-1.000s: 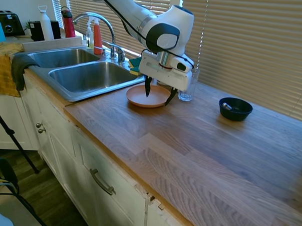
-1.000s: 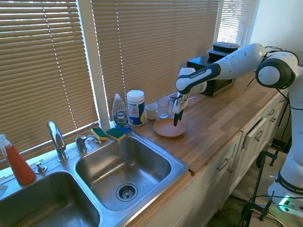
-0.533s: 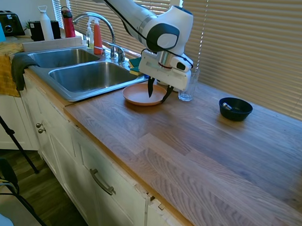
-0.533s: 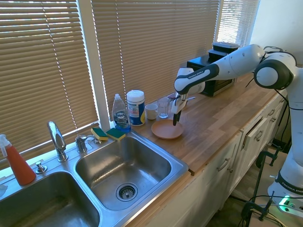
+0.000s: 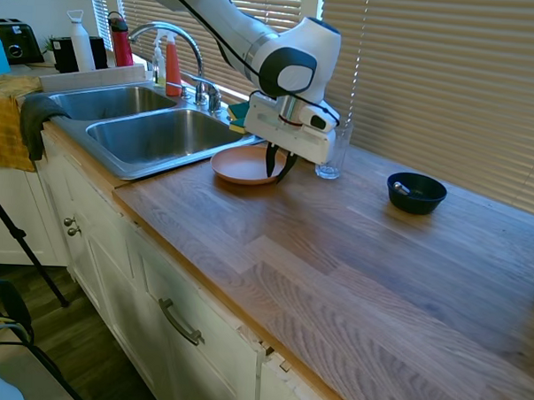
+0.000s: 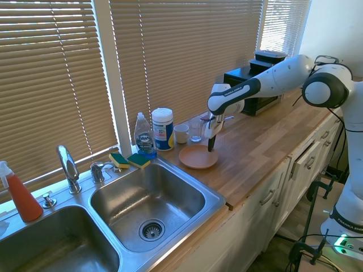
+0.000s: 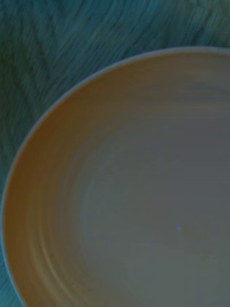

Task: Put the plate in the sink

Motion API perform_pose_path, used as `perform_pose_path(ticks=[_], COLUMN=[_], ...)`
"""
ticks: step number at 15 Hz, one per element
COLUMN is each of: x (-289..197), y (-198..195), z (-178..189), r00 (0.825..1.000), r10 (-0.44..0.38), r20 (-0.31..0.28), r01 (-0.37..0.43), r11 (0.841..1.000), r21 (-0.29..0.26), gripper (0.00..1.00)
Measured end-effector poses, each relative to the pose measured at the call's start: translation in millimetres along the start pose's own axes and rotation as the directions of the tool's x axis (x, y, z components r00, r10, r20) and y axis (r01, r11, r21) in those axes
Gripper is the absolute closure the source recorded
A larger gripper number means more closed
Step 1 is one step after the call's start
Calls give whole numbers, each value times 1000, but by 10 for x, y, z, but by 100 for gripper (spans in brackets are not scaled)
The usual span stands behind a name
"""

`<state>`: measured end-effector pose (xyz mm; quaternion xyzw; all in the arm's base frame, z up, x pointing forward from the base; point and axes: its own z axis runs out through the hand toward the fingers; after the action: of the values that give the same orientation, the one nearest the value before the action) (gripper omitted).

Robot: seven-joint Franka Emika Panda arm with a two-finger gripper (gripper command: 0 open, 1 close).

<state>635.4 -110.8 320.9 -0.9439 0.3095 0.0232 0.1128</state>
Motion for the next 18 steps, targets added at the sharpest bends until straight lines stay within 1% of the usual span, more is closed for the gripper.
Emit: perform_pose_path(ticks=[3,6,10,12,14,16,18], x=[15,60,71,49,-35,-225,-509], y=[-16,57,178,196,150,32,-192], z=[-16,-4,-51,-188,-428,-653,-844], r00=[999,995,984,978,977,975,973], r10=[27,69,113,132,134,144,153], r20=[22,67,137,159,166,169,170], r01=[-27,-72,-125,-153,-162,-175,-186], r11=[999,996,989,980,973,966,962], r21=[19,47,83,125,166,188,198], gripper=[100,100,100,100,100,100,100])
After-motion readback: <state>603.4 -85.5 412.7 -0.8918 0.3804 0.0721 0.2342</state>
